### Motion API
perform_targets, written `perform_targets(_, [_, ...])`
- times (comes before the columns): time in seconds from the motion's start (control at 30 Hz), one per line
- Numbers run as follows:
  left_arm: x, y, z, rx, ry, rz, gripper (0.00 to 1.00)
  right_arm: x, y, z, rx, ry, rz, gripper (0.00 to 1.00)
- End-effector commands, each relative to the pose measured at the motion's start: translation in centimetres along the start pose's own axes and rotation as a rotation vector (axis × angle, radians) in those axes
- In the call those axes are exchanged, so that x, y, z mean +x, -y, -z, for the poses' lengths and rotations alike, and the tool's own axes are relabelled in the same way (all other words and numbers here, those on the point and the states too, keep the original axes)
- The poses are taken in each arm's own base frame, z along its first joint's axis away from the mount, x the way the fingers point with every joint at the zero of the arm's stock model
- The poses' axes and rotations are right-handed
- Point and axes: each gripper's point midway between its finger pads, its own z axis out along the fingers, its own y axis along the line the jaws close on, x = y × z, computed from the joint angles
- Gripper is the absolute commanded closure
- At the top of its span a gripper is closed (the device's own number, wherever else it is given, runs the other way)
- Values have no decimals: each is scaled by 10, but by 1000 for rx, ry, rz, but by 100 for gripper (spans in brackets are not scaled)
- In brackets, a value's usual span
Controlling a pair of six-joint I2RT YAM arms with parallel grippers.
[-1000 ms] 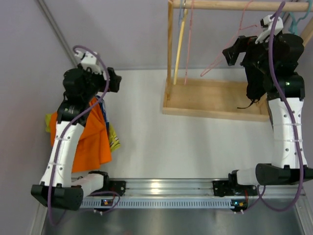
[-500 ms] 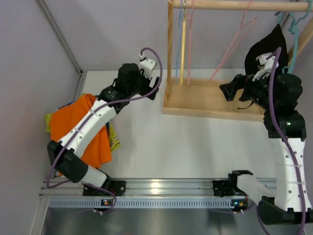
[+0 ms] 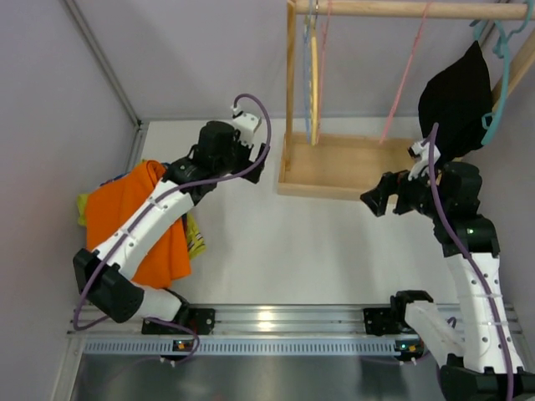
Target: Remove the trousers from the hanger
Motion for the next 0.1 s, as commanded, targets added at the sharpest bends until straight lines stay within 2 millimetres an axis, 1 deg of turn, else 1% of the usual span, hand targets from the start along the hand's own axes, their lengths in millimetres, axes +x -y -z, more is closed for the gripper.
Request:
perform_targets(0.0, [-26, -3, 26, 32, 89, 36, 1, -19, -13, 5, -56, 58, 61, 1])
perform_targets(0.03, [-29, 0, 28, 68, 95, 47, 1, -21, -14, 6, -57, 62, 64, 1])
perform_targets(0.07, [-29, -3, 29, 66, 90, 70, 1, -25, -15, 7, -61, 70, 67, 1])
